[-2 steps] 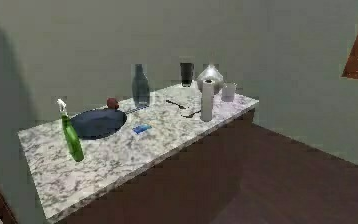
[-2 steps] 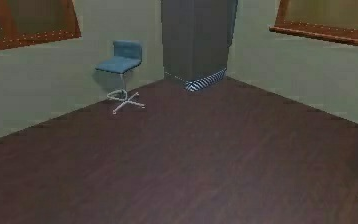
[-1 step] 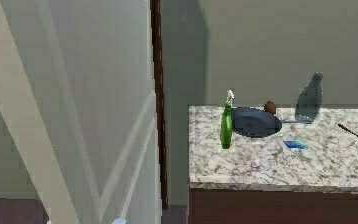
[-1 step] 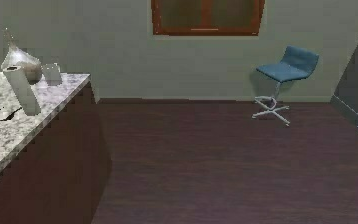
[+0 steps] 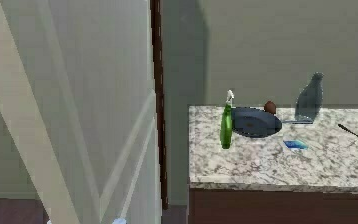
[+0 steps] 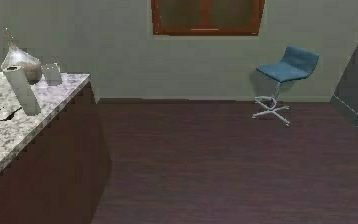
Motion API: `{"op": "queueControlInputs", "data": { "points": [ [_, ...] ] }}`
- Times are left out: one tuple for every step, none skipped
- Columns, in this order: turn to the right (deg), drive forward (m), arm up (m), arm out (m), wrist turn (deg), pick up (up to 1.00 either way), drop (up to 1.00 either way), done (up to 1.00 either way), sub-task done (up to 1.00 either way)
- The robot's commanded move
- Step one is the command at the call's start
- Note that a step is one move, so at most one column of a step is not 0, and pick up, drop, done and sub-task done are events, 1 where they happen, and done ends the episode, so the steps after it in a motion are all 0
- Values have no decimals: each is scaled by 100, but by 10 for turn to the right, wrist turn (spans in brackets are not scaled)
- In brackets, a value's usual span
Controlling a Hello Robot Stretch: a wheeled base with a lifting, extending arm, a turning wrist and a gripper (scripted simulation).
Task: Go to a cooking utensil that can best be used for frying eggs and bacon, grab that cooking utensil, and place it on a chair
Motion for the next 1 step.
{"op": "queueControlInputs", "data": {
  "points": [
    [210,0,0,0,0,0,0,0,0]
  ]
}}
